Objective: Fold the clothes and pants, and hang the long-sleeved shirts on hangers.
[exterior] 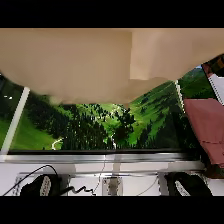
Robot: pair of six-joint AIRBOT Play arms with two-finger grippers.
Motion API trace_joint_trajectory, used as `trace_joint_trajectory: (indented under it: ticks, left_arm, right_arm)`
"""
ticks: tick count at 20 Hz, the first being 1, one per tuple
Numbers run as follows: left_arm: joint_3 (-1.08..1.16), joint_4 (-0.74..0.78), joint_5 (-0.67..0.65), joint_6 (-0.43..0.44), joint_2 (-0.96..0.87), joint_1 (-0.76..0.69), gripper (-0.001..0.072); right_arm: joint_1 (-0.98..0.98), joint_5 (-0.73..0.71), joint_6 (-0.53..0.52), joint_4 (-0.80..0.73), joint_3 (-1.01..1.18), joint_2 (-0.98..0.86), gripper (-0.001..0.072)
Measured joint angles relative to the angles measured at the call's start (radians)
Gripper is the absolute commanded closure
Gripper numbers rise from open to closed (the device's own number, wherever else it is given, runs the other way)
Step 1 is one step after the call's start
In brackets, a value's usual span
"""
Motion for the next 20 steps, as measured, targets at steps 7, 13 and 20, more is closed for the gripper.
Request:
trace_joint_trajectory:
  ticks: [7,13,20]
  left_arm:
    - [0.006,0.147,0.102,0.023,0.108,0.003,0.0694]
    - [0.006,0.183,-0.245,0.04,-0.188,-0.032,0.0694]
    - [0.006,0.185,-0.282,0.248,-0.745,-0.223,0.0694]
  right_arm:
    - [-0.001,0.058,-0.062,0.207,0.014,0.103,0.0697]
    - [-0.001,0.104,-0.07,0.193,0.013,-0.214,0.0696]
    - [-0.001,0.079,-0.072,0.139,0.013,-0.776,0.0696]
